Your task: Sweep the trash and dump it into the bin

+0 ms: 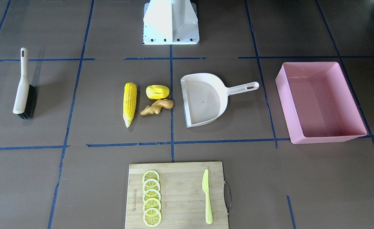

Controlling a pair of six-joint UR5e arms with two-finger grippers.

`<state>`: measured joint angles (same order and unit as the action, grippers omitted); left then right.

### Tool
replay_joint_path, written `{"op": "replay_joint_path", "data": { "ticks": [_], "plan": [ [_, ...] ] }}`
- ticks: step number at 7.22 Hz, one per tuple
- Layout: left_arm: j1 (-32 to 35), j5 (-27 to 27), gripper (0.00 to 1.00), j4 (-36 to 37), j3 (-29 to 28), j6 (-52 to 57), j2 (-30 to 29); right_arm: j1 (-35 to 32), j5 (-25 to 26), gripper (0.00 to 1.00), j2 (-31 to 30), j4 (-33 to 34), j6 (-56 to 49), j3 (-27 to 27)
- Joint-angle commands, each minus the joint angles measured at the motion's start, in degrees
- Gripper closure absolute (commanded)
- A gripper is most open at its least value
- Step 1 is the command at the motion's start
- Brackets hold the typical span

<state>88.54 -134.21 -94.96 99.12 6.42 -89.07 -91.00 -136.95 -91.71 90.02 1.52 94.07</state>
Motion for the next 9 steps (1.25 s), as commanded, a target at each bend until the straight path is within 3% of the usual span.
{"op": "replay_joint_path", "data": {
  "ticks": [1,4,6,8,9],
  "plan": [
    [-1.3,-4.4,0.00,-3.7,2.2,-0.3,-0.8,0.0,-0.8,0.00,1.3,0.2,0.6,1.1],
    [-7.7,-4.2,0.00,-8.1,6.7,-0.9,-1.4,1.3,-3.1,0.00,-0.2,0.0,1.0,3.3],
    [-9.9,-6.1,0.00,-8.3,7.0,-1.2,-1.7,3.9,-1.2,0.00,-3.3,0.1,5.5,11.2],
    [-10.9,-6.9,0.00,-8.3,7.6,-0.8,-1.5,14.7,3.6,0.01,-8.0,0.3,19.9,23.1],
    [-13.0,-7.0,0.00,-8.2,7.5,-1.0,-1.5,17.9,3.8,0.01,-8.7,0.2,26.7,25.4]
  ]
}}
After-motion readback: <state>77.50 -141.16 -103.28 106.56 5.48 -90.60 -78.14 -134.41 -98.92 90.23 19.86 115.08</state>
